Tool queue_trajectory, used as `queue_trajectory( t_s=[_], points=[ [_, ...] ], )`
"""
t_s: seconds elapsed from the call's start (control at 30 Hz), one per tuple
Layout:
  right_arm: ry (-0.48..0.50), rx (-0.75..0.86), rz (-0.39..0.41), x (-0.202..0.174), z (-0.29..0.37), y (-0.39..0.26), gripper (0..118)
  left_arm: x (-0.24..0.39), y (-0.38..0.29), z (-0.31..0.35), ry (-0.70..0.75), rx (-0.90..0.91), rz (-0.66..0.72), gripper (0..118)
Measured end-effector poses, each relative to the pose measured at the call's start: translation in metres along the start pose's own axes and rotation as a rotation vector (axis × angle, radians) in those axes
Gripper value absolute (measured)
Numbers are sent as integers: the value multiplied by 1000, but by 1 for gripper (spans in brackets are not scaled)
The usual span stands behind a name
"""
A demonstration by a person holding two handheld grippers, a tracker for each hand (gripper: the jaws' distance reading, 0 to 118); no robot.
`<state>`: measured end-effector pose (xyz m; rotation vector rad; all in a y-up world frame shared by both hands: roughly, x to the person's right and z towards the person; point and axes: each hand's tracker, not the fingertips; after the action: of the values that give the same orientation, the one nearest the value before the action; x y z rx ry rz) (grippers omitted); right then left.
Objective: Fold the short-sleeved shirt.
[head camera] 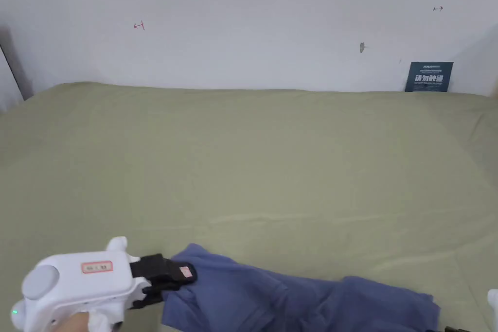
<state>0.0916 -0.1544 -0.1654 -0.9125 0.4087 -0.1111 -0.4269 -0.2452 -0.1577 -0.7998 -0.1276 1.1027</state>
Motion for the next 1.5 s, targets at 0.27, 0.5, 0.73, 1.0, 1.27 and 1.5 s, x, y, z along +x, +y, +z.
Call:
queue_trajectory(
  t_s=[0.27, 0.5, 0.73, 1.0, 1.27, 1.5],
  points=[
    [10, 12, 2, -1, -1, 8, 7, 83, -7, 36, 366, 165, -344, 11],
    [22, 6, 5, 2, -2, 10, 7, 132, -58, -61, 193, -18, -409, 11],
    [-14, 8, -53, 26, 6, 1, 7, 142, -99, -158, -9, -281, -328, 97],
    [-44, -11, -89, 42, 7, -8, 7, 107, -91, -148, -160, -256, -253, 89],
    [-22, 13, -99, 37, 4, -7, 7, 64, -130, -206, -66, -381, -229, 1],
    [-7, 14, -87, 37, -11, 8, 7, 69, -205, -234, -111, -517, -269, 1]
  ],
)
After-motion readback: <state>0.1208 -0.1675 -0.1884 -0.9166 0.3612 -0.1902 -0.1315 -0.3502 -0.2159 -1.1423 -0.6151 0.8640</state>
